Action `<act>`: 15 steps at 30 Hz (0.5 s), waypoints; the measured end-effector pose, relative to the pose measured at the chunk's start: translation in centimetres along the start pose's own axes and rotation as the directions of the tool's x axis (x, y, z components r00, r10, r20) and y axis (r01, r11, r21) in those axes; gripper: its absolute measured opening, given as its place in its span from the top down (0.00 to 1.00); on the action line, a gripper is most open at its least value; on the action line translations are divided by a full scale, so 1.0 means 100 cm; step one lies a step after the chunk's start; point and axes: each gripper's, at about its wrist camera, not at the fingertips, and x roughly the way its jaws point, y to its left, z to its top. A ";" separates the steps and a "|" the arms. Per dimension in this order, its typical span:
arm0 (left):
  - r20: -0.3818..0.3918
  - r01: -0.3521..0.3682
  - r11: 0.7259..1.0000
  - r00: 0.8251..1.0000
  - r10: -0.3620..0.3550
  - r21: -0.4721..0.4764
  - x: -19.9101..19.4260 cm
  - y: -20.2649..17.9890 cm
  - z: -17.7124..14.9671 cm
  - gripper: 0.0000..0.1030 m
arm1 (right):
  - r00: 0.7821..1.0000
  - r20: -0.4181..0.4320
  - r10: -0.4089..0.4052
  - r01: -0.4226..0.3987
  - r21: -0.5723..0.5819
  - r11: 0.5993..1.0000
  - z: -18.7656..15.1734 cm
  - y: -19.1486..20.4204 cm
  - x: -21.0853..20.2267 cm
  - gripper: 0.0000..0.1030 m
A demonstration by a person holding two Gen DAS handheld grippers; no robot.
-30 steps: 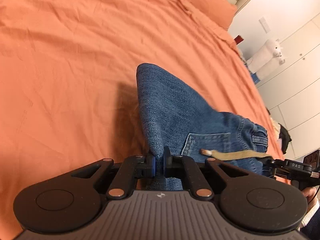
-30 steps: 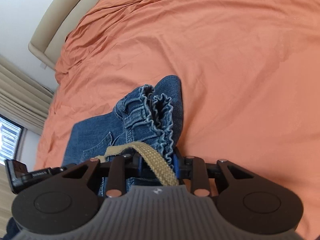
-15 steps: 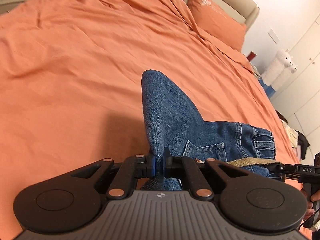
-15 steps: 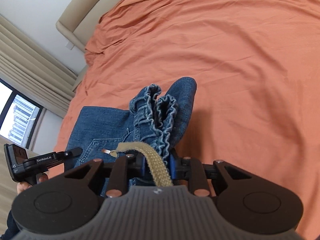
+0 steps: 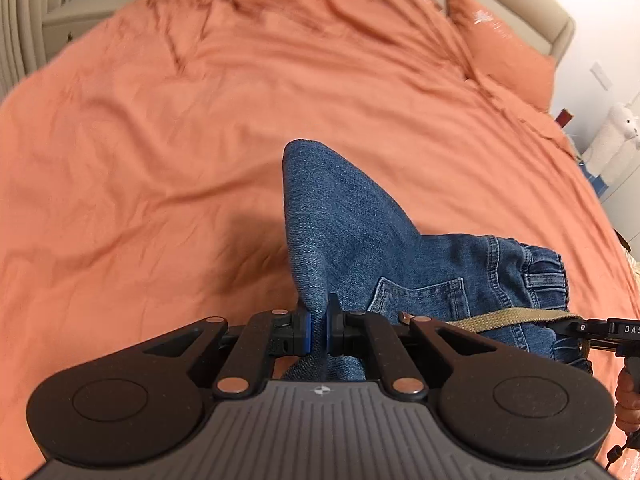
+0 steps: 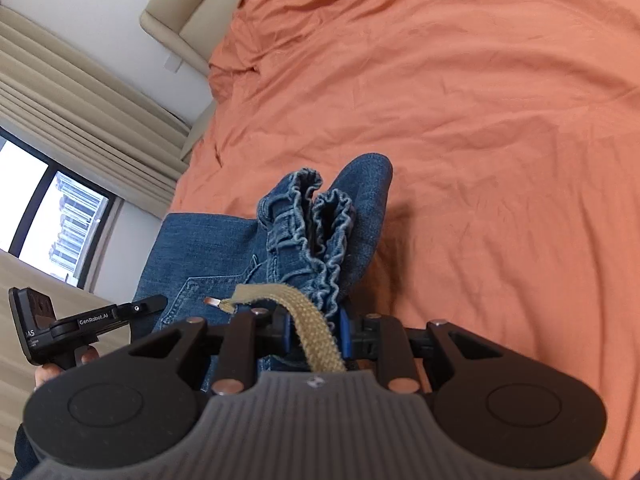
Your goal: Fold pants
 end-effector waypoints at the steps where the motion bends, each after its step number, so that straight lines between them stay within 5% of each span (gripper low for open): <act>1: -0.019 0.000 1.000 1.000 -0.001 -0.011 0.009 0.007 -0.003 0.94 | 1.000 -0.010 -0.014 0.014 0.008 1.000 -0.001 -0.003 0.008 0.83; 7: -0.068 0.043 0.993 0.996 -0.050 -0.108 0.052 0.050 -0.020 0.92 | 1.000 -0.015 -0.002 0.004 0.154 0.988 -0.010 -0.056 0.030 0.84; 10: -0.072 0.056 0.991 0.995 -0.065 -0.122 0.057 0.059 -0.022 0.82 | 1.000 0.002 -0.025 0.024 0.147 0.989 -0.011 -0.057 0.038 0.83; 13: -0.085 0.043 0.991 0.995 -0.054 -0.130 0.046 0.062 -0.024 0.67 | 0.998 0.012 -0.057 0.055 0.120 0.991 -0.013 -0.051 0.037 0.76; 15: -0.089 0.009 0.990 0.996 -0.021 -0.138 0.034 0.064 -0.027 0.61 | 0.993 0.033 -0.111 0.109 0.069 0.992 -0.015 -0.045 0.031 0.60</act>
